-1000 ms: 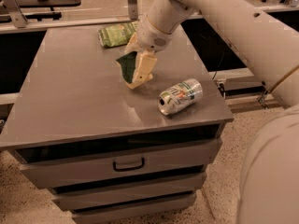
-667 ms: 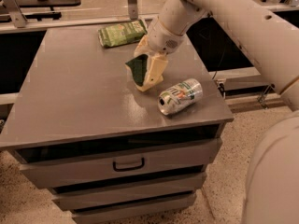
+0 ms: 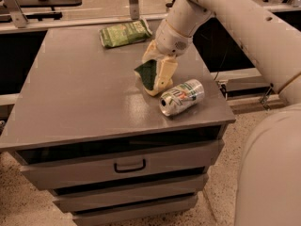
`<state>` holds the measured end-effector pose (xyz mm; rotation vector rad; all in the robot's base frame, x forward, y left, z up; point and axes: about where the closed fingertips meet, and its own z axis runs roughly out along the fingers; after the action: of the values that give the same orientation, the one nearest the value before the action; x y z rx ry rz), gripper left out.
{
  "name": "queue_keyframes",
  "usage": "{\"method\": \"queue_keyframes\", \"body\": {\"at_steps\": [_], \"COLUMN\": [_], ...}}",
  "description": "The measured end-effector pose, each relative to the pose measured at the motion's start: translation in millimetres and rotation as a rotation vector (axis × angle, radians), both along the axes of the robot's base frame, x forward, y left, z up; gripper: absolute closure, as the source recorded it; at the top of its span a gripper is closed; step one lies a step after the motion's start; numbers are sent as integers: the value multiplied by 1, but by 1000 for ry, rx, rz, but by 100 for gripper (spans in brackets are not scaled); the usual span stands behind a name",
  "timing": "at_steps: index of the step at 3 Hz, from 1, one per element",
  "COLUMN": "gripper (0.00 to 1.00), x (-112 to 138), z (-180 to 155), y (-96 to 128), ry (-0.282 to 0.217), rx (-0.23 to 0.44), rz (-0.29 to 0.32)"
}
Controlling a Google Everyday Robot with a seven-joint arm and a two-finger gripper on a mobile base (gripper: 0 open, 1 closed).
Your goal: Move sponge near 7up can
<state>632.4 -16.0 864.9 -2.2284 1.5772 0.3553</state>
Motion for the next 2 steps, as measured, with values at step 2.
{"method": "queue_keyframes", "body": {"at_steps": [2], "gripper": [37], "x": [6], "z": [-5], "y": [-11], "ry": [72], "rx": [-50], "rz": [-36]}}
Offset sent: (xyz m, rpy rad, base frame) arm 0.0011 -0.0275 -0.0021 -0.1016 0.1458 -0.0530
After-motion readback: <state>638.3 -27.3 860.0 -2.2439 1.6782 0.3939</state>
